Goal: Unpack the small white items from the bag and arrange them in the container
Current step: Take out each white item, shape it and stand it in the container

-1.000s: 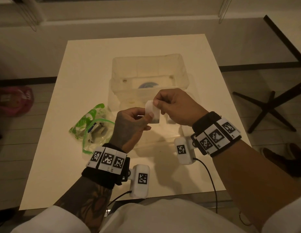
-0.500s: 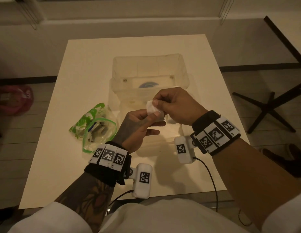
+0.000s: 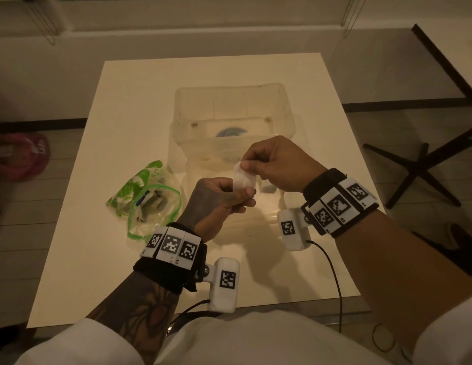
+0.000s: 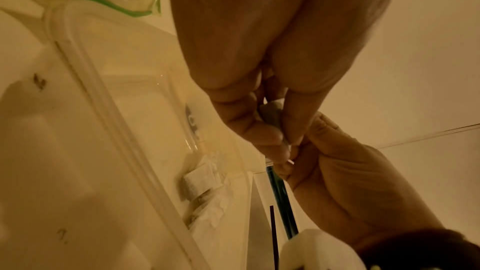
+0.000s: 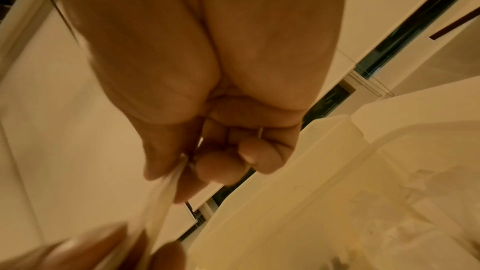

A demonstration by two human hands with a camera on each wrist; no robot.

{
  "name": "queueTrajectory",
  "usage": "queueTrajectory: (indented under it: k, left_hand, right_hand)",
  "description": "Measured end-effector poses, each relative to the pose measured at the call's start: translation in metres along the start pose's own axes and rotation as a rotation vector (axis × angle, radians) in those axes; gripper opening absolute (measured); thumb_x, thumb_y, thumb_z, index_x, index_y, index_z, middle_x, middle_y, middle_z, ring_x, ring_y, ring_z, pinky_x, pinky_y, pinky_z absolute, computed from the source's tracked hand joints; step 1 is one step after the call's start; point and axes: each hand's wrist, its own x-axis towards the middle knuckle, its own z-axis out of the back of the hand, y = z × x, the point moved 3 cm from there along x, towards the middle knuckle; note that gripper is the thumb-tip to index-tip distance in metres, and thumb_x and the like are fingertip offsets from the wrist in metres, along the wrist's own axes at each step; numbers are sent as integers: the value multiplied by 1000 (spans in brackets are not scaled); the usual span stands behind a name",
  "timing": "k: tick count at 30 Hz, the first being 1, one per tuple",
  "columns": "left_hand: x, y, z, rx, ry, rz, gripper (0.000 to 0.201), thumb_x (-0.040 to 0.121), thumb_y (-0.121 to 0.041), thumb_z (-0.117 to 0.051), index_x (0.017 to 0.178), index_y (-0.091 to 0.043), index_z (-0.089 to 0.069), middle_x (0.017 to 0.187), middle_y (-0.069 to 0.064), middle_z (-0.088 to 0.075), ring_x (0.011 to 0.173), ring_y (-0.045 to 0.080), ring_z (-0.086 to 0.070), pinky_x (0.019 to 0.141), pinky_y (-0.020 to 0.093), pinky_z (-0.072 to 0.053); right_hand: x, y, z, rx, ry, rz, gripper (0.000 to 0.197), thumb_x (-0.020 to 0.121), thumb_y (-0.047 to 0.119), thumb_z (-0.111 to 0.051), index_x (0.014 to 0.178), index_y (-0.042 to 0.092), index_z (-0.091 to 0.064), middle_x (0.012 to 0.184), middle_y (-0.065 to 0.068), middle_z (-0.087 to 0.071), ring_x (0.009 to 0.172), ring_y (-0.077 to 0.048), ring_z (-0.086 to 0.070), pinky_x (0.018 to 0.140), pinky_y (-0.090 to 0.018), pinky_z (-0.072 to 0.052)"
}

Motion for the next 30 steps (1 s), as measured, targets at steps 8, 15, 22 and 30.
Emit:
queueTrajectory:
  k: [8, 15, 22, 30]
  left_hand:
    - [1, 7, 9, 206, -38, 63, 25, 86, -23, -71, 108, -12, -67, 93, 5, -74, 80, 21, -73, 63, 30, -54]
    - [0, 17, 24, 380, -104, 158, 9, 89, -19, -65, 92, -11, -68, 86, 5, -74, 64, 17, -69, 53, 24, -49]
    - [0, 22, 34, 522, -114, 203, 18, 92, -27, -63, 91, -9, -67, 84, 3, -73, 66, 20, -69, 69, 35, -57]
    - [-2, 22, 38, 566, -137, 209, 18, 92, -27, -63, 89, -9, -66, 83, 3, -73, 65, 18, -68, 72, 34, -58]
  right_hand:
    - [11, -19, 16, -242, 83, -103, 5, 88, 19, -68, 92, 17, -72, 78, 9, -64, 69, -2, -57, 62, -14, -41]
    - [23, -60, 21, -446, 134, -287, 14, 85, 14, -72, 97, 11, -74, 87, 3, -65, 78, -9, -56, 74, -22, -42]
    - [33, -74, 8, -595, 257, -377, 15, 83, 9, -71, 97, 13, -75, 98, 0, -69, 92, -15, -60, 74, -22, -44]
    - [54, -81, 2, -820, 282, -371, 23, 85, 22, -71, 103, 8, -73, 110, -7, -69, 103, -24, -63, 91, -33, -52]
